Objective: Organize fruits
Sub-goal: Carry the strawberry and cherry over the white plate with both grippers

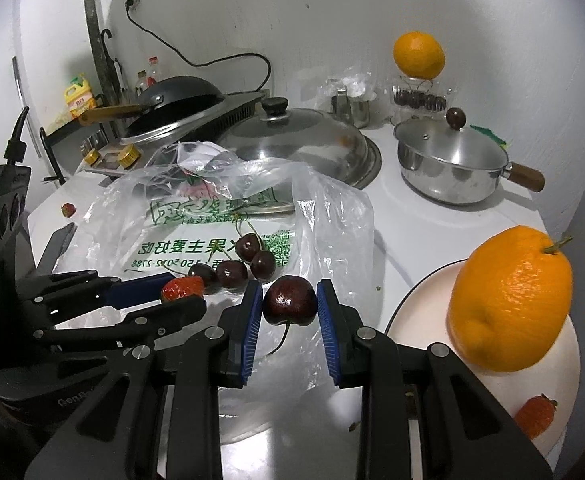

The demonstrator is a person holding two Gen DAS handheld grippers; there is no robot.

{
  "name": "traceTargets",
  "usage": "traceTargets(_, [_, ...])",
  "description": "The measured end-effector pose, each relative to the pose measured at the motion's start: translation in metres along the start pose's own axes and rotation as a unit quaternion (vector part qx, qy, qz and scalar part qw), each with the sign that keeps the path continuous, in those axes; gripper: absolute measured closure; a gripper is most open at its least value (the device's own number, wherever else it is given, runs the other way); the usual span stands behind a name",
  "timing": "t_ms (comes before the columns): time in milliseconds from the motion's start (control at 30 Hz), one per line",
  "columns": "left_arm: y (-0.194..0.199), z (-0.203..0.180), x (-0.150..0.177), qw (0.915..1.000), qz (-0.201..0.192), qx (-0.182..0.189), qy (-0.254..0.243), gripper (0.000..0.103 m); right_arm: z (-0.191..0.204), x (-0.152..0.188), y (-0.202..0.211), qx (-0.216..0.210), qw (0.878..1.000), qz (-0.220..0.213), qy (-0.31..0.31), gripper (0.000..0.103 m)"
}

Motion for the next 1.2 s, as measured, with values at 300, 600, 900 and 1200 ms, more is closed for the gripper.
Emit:
traceTargets(300, [0.019,-0.006,-0.001,0.9997,-0.019,0.012,-0.004,0.07,0.007,-0.003,0.022,0.014,1.0,-0.015,0.005,0.073])
traceTargets(600, [0.034,-0.015,-0.004,0.9991,-0.036,0.02,-0.012,0.07,0.003,-0.006,0.042,0.025,0.999,-0.038,-0.003,0.073])
traceTargets(900, [0.041,-0.032,-0.01,0.9981,-0.047,0.03,-0.027,0.07,-0.008,-0.007,0.064,0.036,0.998,-0.058,-0.015,0.073])
traceTargets(1200, [0.041,-0.06,-0.011,0.9965,-0.049,0.047,-0.05,0.07,-0.03,0.0,0.084,0.055,0.996,-0.068,-0.028,0.073])
Point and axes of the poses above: each gripper's, at about its wrist camera, not at the fingertips, and y roughly against the way its jaws point, z to its left, x to its underside, the point moved 6 cm from there along -y, roughly the way its jaws point, and after that the axes turned 5 degrees about -x, right-handed, at the moved point
